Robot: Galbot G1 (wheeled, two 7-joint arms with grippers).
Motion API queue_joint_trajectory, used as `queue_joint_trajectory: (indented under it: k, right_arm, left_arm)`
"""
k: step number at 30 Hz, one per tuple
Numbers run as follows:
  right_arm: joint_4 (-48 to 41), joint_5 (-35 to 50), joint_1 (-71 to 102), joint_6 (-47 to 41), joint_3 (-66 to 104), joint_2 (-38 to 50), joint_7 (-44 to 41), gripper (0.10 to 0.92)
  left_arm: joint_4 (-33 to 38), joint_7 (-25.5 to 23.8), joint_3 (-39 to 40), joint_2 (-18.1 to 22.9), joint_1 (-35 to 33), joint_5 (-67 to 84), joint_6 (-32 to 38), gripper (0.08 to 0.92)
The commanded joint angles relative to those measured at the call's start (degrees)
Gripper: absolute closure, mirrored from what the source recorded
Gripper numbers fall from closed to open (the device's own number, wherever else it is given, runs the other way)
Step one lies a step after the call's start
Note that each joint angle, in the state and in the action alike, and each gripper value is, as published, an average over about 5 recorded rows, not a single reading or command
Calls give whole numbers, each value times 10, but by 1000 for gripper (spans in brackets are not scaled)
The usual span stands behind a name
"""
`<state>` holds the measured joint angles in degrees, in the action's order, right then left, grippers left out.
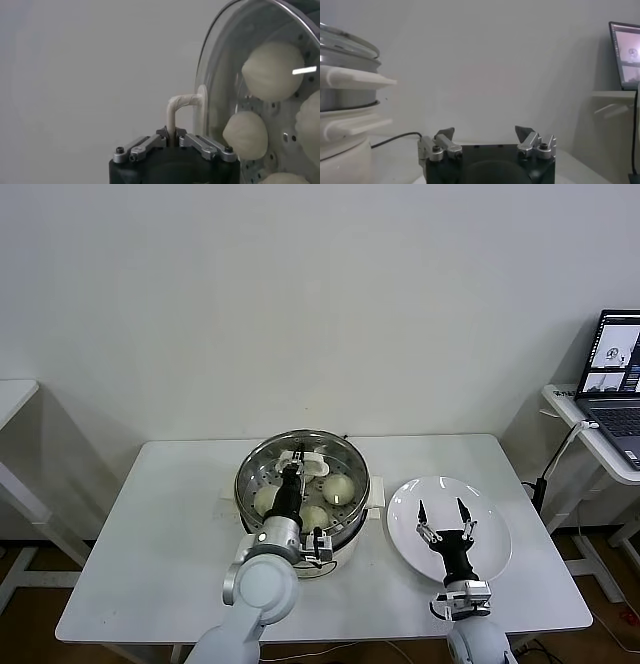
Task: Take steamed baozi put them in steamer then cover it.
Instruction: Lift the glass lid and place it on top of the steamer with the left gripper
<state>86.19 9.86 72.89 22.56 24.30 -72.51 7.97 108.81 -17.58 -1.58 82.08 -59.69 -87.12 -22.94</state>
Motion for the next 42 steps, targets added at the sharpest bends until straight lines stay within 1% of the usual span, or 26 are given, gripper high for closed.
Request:
queue_joint_trajectory:
  k: [1, 11, 32, 39, 42]
  right_arm:
    - [-2, 0, -1, 0, 0, 0, 0, 203]
    - [-4, -1, -3, 1, 0, 0, 0, 203]
    - [-4, -3, -3, 2, -1, 0, -1, 203]
    - [-2, -2, -3, 2, -1, 1, -1, 203]
    - [-3, -2, -3, 2, -1, 1, -1, 203]
  left_arm:
    - [-3, -1, 1, 2, 0, -10, 1, 813]
    - [-4, 0, 1, -1, -7, -17, 3, 813]
    - [-17, 15, -4, 11, -12, -31, 12, 813]
    - [-18, 13, -9, 12, -13, -32, 14, 813]
    - [-16, 14, -10, 13, -14, -33, 14, 792]
